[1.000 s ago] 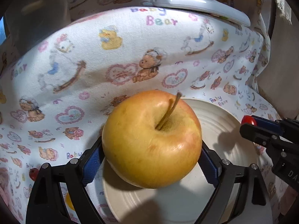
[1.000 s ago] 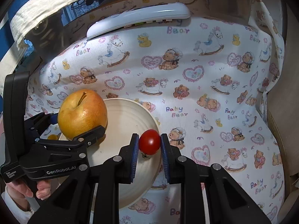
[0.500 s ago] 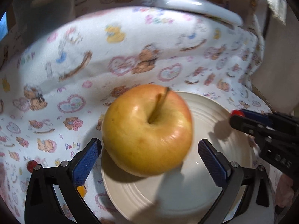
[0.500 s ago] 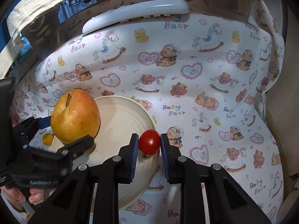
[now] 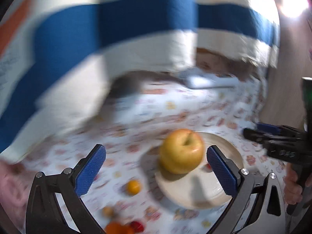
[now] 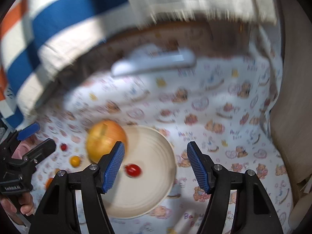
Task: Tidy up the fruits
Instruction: 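Open both tools to release the apple and tomato onto the plate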
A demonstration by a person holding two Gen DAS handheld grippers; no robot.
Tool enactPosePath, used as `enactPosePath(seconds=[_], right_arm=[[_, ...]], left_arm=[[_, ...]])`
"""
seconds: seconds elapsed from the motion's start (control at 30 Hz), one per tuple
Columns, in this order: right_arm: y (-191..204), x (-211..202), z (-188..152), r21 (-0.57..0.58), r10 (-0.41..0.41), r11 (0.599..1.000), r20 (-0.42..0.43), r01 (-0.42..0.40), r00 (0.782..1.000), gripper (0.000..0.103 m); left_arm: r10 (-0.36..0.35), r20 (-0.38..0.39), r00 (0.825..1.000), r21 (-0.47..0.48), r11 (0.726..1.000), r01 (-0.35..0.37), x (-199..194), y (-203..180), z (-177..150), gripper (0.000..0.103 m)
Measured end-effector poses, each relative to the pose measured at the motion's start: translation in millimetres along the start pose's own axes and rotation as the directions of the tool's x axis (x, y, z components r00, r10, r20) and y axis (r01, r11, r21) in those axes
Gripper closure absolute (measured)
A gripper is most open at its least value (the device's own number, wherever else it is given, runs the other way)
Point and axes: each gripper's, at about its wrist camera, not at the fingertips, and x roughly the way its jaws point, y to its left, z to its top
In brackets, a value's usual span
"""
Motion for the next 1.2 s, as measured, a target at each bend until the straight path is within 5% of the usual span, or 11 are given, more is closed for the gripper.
enactPosePath(seconds=[0.27, 0.4, 0.63, 0.9, 1.2], right_arm=[[42, -51, -6, -0.089, 0.041, 0.996, 0.158, -0.027, 0.987, 0.018], [59, -57, -12, -0.115, 0.052, 0.993, 0.164, -0.033, 0.985, 0.018], [85, -67, -15, -0.121, 0.032, 0.993, 0.172, -0.011, 0.985, 0.018], [125, -57, -27, -0.100, 0.096, 0.992, 0.181, -0.079, 0.979, 0.018], [142, -40, -57, -0.191, 0.132, 0.976, 0.141, -0.104, 0.981, 0.018]], left_arm=[[0.090, 0.128, 0.988, -0.077, 0.994, -0.080, -81, 60, -30, 0.000], [0.151, 0.158, 0.976, -0.103, 0.985, -0.136, -95, 74, -52, 0.000], [0.155, 0.155, 0.976, -0.169, 0.977, -0.129, -101, 97, -80, 0.000], [0.088, 0.151, 0.985, -0.171, 0.983, -0.062, -89, 98, -89, 0.002], [-0.067, 0.019, 0.998, -0.185, 0.980, 0.069, -49, 101, -107, 0.010]])
